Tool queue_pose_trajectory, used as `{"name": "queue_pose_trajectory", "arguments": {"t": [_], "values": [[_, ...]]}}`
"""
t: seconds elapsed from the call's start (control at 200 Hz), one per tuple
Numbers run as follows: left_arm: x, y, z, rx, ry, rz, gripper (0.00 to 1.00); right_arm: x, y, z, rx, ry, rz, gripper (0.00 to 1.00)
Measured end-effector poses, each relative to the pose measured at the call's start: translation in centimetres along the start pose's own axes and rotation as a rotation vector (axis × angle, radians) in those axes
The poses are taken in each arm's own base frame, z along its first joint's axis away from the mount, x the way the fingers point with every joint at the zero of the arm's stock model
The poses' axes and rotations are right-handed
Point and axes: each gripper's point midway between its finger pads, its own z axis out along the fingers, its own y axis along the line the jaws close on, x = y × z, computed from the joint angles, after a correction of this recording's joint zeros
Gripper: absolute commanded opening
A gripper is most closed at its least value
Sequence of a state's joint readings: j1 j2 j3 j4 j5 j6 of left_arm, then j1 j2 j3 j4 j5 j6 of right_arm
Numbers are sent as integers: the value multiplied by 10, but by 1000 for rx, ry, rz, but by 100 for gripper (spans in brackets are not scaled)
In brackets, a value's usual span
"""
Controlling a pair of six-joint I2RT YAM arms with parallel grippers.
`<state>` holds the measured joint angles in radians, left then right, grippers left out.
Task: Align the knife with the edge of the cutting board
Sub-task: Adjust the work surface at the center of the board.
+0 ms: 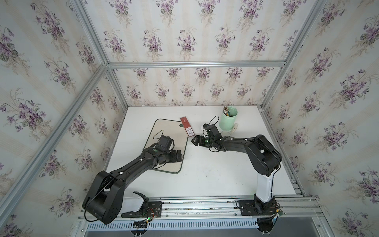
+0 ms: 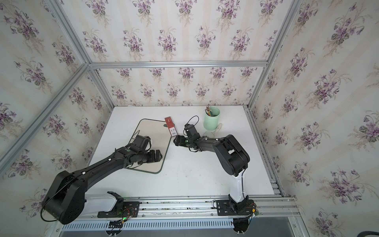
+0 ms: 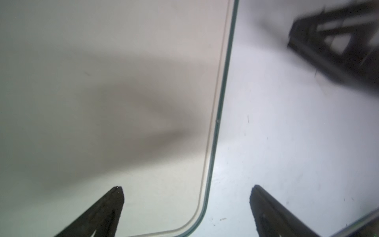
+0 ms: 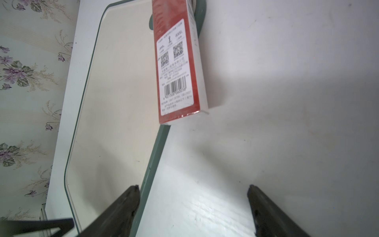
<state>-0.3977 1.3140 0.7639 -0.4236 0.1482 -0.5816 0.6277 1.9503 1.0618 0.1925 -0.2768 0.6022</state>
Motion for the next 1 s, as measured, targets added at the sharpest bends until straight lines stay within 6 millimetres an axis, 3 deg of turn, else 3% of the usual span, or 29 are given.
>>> {"name": "queue_pose_trajectory", "arguments": {"t": [0.04, 0.125, 0.2, 0.245, 0.315, 0.5, 0.634, 0.794, 0.929, 1.004], "values": [[-19, 14, -7, -36, -42, -31, 99, 4, 1, -2, -5, 0, -1, 87], [-54, 63, -17, -146, -98, -152, 99, 14, 7, -3, -19, 6, -10, 87], [-70, 105, -18, -222, -102, -251, 99, 24, 15, -3, -35, 14, -21, 87], [-74, 130, -14, -265, -88, -314, 99, 30, 19, -4, -45, 17, -28, 88], [-74, 153, -7, -291, -45, -377, 99, 40, 27, -4, -61, 23, -42, 88], [-73, 184, 16, -309, 38, -459, 99, 61, 47, 0, -90, 38, -76, 89], [-60, 185, 32, -284, 91, -468, 99, 63, 54, 6, -105, 36, -86, 90], [-53, 173, 38, -254, 60, -428, 99, 47, 59, 20, -99, 33, -82, 90], [-45, 135, 46, -174, 12, -326, 99, 19, 49, 31, -78, 11, -54, 91], [-35, 105, 52, -134, -12, -236, 99, -6, 31, 33, -29, -24, -33, 91]]}}
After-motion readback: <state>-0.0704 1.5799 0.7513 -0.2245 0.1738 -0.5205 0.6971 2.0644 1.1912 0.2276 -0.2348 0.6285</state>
